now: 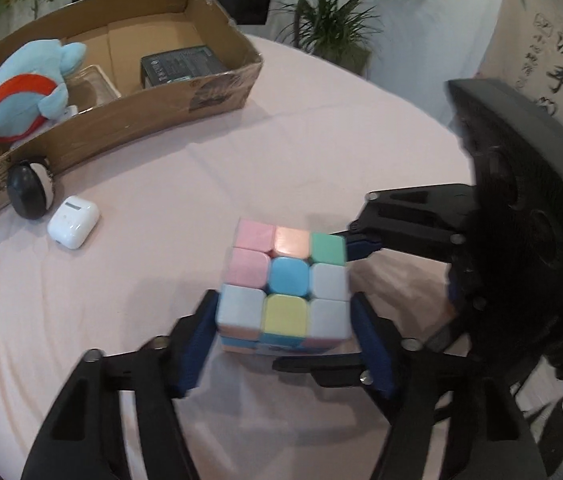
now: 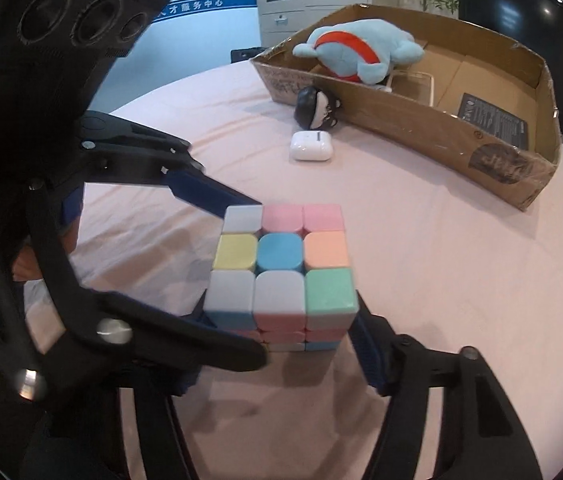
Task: Organize objects
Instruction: 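Move the left tool to the pastel Rubik's cube and close on it, then carry the cube with the left tool into the box and release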
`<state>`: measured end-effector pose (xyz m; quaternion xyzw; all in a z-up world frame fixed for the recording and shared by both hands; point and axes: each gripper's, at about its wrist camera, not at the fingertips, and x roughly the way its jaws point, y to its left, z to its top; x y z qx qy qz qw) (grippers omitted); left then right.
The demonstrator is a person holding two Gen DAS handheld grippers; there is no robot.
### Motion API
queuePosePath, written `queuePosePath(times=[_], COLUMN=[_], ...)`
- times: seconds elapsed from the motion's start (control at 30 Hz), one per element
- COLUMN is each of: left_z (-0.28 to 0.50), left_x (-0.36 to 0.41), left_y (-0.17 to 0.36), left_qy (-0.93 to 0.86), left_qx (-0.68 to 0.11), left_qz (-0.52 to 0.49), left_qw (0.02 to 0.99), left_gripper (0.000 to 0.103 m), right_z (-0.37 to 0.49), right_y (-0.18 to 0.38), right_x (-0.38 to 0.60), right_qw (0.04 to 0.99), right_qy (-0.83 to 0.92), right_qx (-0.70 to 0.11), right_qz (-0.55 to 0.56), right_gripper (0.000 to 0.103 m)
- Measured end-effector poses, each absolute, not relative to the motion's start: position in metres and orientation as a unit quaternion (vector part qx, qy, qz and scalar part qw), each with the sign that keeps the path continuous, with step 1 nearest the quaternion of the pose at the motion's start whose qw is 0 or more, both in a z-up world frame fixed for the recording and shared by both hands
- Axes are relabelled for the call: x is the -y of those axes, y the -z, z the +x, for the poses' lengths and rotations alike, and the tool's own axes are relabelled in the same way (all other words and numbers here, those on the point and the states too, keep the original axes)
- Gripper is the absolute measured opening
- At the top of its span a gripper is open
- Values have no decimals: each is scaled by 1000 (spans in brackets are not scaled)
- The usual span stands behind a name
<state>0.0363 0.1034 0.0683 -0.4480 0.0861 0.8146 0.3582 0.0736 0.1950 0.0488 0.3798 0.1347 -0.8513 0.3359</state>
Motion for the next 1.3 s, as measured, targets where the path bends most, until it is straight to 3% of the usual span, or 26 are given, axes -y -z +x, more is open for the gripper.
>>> queuePosePath(times=[0.1,0.7,1.3], left_z=[32,15,-61], left_x=[-103,-85,-80], left_y=[-66,-89,-153], left_qy=[-814,-822,-836], left_qx=[-77,-44,-50], left_qz=[-452,-451,-406], left_qw=[357,346,366], left_gripper=[60,60,60], right_z=[74,61,1], right_y=[-49,-72,-137], right_x=[-194,-187,-186], right_qw=[329,340,323], right_qy=[854,846,865], right_qx=[-140,-121,-121], right_qz=[379,392,364], right_gripper=[55,54,54])
